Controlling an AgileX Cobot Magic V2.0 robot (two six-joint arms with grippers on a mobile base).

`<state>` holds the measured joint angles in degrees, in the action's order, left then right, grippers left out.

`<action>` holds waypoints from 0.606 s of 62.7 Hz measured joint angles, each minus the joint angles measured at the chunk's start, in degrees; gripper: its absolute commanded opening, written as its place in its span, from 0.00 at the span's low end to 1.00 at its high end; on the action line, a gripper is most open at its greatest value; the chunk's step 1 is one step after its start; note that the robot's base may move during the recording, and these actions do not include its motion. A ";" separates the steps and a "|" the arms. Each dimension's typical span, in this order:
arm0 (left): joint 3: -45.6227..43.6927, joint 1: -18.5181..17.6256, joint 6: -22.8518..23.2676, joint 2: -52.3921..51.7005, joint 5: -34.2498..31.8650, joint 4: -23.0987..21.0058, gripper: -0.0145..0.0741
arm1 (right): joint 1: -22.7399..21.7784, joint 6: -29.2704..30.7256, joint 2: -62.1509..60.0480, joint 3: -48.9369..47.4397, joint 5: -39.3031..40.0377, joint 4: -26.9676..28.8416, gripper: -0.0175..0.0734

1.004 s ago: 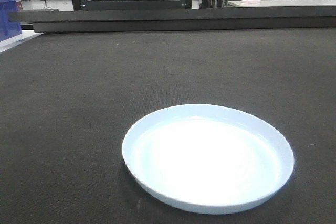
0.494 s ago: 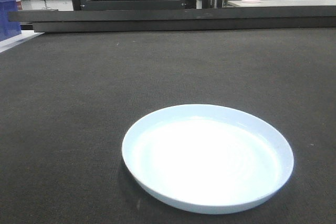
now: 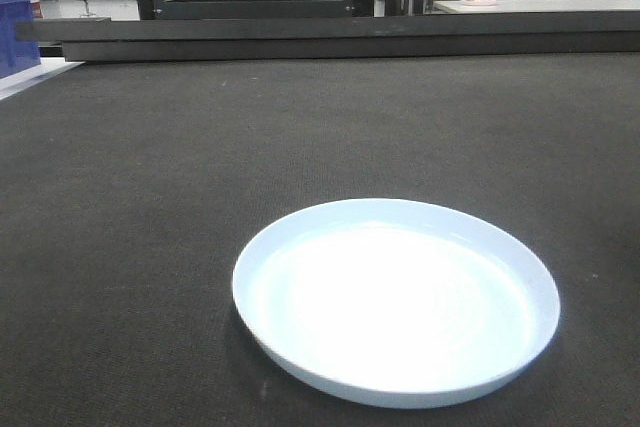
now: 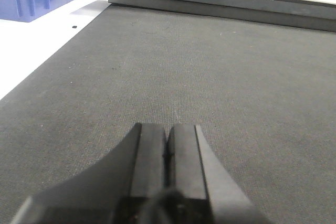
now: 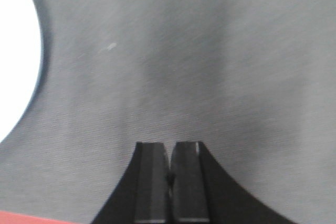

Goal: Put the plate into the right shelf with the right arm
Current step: 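Close the right gripper on the plate rim and tilt it up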

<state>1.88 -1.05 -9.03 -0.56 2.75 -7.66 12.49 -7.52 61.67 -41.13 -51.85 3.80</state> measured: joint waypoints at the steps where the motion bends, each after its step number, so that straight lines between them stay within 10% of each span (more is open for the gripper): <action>1: 0.00 0.00 0.00 0.00 0.00 0.00 0.02 | 0.52 -0.84 0.85 -0.22 -0.17 0.00 0.61; 10: 0.00 0.00 0.00 0.00 0.00 0.00 0.02 | 5.98 -12.90 6.97 -3.54 -1.80 -0.77 0.87; 38: 0.00 0.00 0.00 0.00 0.00 0.00 0.02 | 15.02 -23.02 26.38 -17.95 -3.09 -3.10 0.85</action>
<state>1.88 -1.05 -9.03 -0.56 2.75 -7.66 27.51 -30.54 88.05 -59.08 -54.94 0.70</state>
